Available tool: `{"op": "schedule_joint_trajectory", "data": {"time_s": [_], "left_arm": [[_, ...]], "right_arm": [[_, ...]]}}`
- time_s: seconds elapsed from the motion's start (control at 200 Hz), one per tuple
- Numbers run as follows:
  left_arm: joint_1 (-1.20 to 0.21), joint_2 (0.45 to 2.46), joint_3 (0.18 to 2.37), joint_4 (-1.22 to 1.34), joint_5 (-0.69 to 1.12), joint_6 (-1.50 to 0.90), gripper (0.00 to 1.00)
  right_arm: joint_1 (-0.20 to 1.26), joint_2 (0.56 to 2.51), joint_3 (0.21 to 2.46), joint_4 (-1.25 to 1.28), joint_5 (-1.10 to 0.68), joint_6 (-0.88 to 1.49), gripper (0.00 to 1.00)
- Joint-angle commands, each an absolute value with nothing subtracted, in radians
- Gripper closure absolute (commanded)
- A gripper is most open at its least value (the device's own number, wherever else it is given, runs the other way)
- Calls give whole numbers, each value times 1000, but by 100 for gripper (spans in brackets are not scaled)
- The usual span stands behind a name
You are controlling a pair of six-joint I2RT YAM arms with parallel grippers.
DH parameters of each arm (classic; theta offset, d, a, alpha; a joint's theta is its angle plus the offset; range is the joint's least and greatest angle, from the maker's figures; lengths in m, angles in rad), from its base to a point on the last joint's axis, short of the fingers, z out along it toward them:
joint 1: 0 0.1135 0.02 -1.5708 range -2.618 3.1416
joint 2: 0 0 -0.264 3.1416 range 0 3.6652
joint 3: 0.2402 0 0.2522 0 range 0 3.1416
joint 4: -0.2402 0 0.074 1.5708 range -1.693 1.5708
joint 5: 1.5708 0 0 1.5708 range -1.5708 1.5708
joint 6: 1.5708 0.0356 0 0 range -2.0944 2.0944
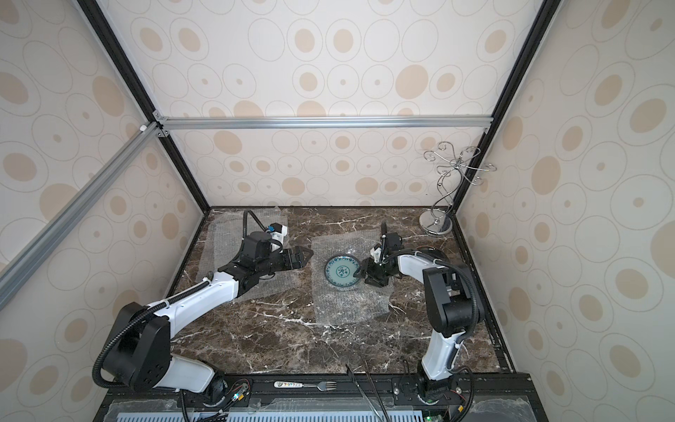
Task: Unpack dinner plates from bubble wrap
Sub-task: Pick up the plate from the bubble wrap.
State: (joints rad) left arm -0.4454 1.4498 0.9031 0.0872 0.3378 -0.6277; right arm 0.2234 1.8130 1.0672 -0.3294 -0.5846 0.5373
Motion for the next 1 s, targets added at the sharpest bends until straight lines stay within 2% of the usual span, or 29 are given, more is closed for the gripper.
{"op": "schedule_joint_trajectory", "data": {"time_s": [0.0, 0.505, 0.995], "left_arm": [[-450, 1459, 911, 91, 329, -607, 0], [-448, 1490, 898, 107, 340, -609, 0], [-448, 1503, 891, 114, 351, -611, 0]], "right_arm": [[229, 1833, 1067, -301, -569, 557, 44], [233, 1890, 1082, -245, -572, 594, 68], [239, 1926, 1079, -184, -571, 646, 79]]}}
